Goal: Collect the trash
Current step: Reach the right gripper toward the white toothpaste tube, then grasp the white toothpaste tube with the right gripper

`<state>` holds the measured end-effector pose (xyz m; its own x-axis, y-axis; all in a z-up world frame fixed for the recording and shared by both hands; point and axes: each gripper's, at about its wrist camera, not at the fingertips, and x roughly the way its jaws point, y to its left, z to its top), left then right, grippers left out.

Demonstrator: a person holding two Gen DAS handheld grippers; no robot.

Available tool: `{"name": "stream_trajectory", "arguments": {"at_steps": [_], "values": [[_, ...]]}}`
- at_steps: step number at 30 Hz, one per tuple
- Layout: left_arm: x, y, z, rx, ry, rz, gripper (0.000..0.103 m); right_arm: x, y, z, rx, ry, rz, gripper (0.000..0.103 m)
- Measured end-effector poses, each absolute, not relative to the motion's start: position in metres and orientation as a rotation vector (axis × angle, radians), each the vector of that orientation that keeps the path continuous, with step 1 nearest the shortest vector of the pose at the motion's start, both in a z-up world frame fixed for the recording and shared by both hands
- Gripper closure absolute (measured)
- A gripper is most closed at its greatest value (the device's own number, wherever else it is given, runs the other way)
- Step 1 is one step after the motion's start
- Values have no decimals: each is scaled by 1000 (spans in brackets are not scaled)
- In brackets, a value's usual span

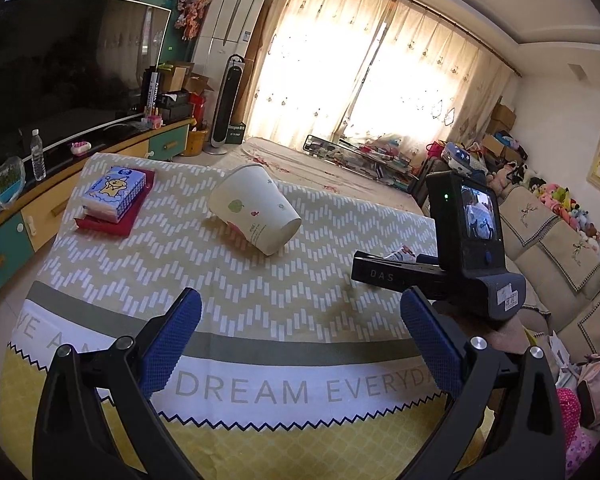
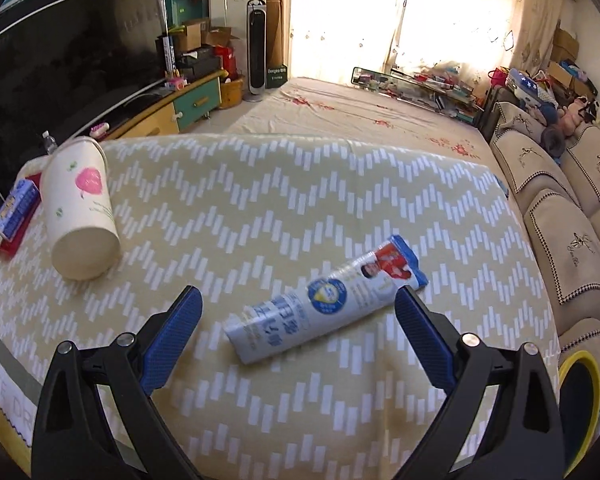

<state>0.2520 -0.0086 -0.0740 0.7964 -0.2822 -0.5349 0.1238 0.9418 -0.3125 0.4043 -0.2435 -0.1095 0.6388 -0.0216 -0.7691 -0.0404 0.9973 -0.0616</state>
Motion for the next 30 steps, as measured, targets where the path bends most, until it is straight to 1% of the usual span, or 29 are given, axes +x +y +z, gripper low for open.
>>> {"name": "stream_trajectory", "arguments": {"at_steps": [5, 14, 20, 23, 25, 27, 29, 30], "values": [[252, -11, -75, -265, 615, -222, 5, 391, -273, -118, -64, 905, 6, 11], [252, -18, -77, -249, 622, -237, 5, 361, -335, -118, -26, 918, -49, 11], [252, -19, -77, -251, 629, -242, 5, 363, -337, -116, 28, 902, -23, 12], [252, -19, -77, -247, 627, -244, 5, 369, -327, -118, 69, 925, 16, 18], [252, -20, -77, -247, 629, -243, 5, 375, -322, -121, 67, 937, 4, 26], [252, -19, -78, -249, 634, -244, 5, 378, -322, -120, 60, 936, -14, 29], [253, -20, -78, -248, 637, -247, 5, 379, -321, -119, 62, 939, -13, 35], [252, -21, -78, -245, 637, -248, 5, 379, -321, -118, 56, 941, -17, 43]]}}
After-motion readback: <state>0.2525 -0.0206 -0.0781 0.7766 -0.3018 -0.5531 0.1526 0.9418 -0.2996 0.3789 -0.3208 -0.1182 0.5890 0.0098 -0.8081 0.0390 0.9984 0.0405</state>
